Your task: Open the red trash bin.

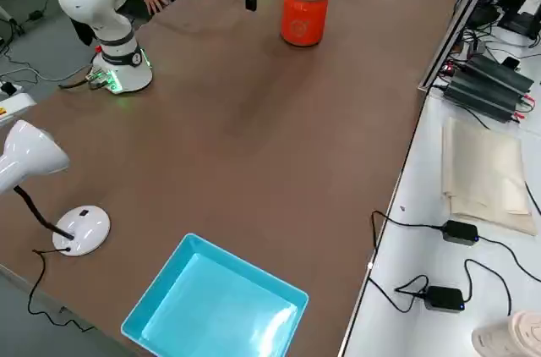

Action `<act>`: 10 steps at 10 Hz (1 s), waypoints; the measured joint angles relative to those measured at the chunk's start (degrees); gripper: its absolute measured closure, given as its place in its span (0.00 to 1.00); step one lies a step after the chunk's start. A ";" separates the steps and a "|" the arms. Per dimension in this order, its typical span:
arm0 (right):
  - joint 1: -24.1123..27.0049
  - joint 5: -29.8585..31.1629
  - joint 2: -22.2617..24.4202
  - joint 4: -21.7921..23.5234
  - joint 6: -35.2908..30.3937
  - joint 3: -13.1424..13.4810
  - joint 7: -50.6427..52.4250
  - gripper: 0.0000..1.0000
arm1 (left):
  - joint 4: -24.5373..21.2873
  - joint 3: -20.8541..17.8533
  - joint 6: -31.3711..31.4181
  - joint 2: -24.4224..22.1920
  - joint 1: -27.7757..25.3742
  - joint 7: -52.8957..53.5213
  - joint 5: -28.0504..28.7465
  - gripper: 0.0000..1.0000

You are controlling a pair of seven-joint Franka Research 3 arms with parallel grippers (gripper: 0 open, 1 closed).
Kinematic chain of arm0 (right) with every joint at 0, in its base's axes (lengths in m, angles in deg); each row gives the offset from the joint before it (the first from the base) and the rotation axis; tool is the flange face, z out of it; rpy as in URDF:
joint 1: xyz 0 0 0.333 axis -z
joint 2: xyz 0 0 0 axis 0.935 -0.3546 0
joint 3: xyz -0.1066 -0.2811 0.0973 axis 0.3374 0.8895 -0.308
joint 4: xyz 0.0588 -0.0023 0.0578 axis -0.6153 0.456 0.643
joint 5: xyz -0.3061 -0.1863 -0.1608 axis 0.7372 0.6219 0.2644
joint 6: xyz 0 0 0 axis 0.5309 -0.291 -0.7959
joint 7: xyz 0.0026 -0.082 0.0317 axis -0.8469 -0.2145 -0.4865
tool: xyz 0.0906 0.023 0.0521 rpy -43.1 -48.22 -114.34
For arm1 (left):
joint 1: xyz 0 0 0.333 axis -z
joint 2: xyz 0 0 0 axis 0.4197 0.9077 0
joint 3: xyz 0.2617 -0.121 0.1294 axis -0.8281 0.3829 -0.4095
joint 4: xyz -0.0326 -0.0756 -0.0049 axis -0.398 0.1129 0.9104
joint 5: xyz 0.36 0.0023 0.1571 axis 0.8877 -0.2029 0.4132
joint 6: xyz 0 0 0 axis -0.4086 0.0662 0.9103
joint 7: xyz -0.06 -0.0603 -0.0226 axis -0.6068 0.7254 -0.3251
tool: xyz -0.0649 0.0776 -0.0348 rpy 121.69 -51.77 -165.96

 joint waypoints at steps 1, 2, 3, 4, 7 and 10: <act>0.48 0.01 0.82 0.78 0.32 -0.01 0.98 0.01 | 1.15 -2.73 -2.85 -0.05 0.22 8.47 0.00 0.00; 0.65 0.02 1.54 1.29 0.43 -0.06 1.42 0.00 | 2.36 -5.72 -5.67 -0.12 1.06 17.74 0.00 0.00; 0.65 0.03 2.00 1.53 0.44 -0.30 1.49 0.00 | 3.21 -7.43 -7.37 -0.40 1.45 27.30 0.00 0.00; 0.63 0.03 2.19 1.79 0.44 -0.58 1.50 0.00 | 3.57 -8.42 -7.96 -1.19 1.60 35.17 -0.01 0.00; 0.63 0.03 2.28 4.40 2.49 -0.82 1.54 0.00 | 5.66 -11.99 -11.47 -3.95 1.65 47.97 -0.22 0.00; 0.59 0.03 2.38 5.87 3.36 -1.26 1.55 0.00 | 6.35 -12.41 -11.88 -4.10 1.71 48.44 -0.23 0.00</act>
